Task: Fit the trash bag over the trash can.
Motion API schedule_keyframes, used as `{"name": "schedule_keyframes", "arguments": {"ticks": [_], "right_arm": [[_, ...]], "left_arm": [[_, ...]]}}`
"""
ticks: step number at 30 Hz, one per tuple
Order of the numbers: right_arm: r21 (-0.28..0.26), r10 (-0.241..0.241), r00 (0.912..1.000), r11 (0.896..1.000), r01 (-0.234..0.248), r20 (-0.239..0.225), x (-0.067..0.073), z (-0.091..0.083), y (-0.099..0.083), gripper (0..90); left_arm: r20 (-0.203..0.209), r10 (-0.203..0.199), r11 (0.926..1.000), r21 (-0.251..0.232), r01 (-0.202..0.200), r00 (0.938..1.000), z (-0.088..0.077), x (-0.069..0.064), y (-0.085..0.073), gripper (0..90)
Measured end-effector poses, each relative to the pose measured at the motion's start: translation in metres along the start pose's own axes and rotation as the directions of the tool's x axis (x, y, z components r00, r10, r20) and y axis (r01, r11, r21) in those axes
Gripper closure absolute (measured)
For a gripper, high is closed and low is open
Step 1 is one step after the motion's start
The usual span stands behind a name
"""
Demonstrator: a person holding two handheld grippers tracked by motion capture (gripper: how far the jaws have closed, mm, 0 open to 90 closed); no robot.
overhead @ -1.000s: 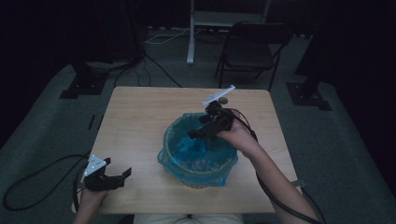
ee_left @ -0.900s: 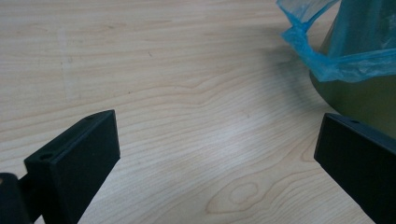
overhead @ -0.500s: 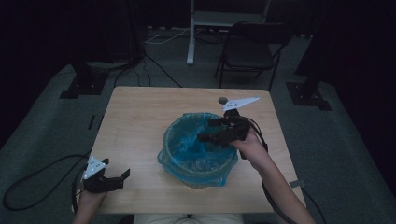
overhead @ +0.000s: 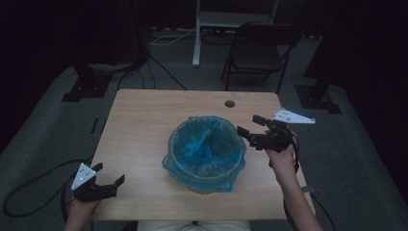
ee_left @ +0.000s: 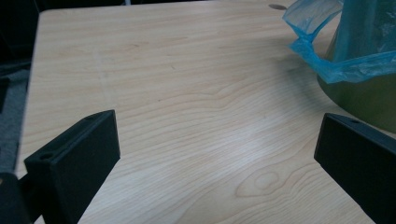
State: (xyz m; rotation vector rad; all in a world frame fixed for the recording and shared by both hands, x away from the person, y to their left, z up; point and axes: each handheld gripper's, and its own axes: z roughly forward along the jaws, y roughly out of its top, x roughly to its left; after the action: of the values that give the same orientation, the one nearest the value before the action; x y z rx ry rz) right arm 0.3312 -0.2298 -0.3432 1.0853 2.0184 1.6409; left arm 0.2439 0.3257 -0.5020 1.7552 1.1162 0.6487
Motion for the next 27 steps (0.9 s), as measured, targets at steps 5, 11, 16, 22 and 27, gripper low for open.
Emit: {"name": "schedule_keyframes", "arguments": {"ticks": [5, 11, 16, 22, 27], "right_arm": [[-0.100, 0.061, 0.9947, 0.994, -0.053, 0.082, -0.018, -0.013, -0.013, 15.8], [-0.111, 0.081, 0.9833, 0.992, -0.063, 0.163, -0.031, -0.019, -0.025, 15.8], [-0.137, 0.103, 0.9743, 0.988, -0.076, 0.200, -0.038, -0.025, -0.031, 15.8], [-0.154, 0.105, 0.9737, 0.985, -0.074, 0.202, -0.038, -0.029, -0.034, 15.8], [-0.162, 0.098, 0.9787, 0.984, -0.068, 0.181, -0.032, -0.024, -0.029, 15.8]], "left_arm": [[0.031, 0.009, 0.9993, -0.037, -0.008, 0.9995, -0.006, 0.002, 0.000, 0.7], [0.022, 0.035, 0.9990, -0.030, -0.035, 0.9991, -0.006, 0.002, 0.001, 0.7], [0.007, 0.018, 0.9980, -0.061, -0.017, 0.9998, -0.013, 0.006, 0.000, 0.7], [0.005, -0.001, 0.9981, -0.062, 0.001, 1.0000, -0.017, 0.010, -0.007, 0.7], [0.003, -0.006, 0.9987, -0.050, 0.007, 1.0000, -0.016, 0.010, -0.010, 0.7]]}}
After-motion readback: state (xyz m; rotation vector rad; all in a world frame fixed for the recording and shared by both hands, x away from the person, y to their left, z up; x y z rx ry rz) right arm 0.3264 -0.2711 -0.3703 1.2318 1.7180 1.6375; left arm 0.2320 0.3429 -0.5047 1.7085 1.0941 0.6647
